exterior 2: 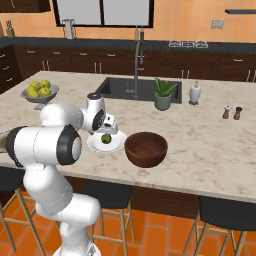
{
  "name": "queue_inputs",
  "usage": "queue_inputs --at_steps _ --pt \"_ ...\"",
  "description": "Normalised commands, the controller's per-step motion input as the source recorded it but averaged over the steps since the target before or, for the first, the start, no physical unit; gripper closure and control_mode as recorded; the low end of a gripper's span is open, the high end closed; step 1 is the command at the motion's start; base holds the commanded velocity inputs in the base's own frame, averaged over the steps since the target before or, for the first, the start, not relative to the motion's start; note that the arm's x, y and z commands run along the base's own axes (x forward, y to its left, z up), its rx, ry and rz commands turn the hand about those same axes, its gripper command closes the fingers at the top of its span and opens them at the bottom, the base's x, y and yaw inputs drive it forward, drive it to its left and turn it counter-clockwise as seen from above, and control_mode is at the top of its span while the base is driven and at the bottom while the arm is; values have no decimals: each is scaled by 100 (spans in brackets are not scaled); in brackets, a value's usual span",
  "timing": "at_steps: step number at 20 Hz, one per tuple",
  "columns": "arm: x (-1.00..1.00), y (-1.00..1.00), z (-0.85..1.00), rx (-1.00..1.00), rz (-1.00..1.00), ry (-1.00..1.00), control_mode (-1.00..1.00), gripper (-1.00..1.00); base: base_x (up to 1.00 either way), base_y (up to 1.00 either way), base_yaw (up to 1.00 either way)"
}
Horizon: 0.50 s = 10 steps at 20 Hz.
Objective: Pick the chicken drumstick and lime from their plates and place them in the bowl. Then put the bowl in the fridge.
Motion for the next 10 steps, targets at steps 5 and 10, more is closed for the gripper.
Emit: queue_inputs --at_steps 5,10 --pt "58 -1 -31 0 0 0 -100 -100 0 0 0" --pt "23 -1 -29 0 0 3 -100 -100 0 0 0"
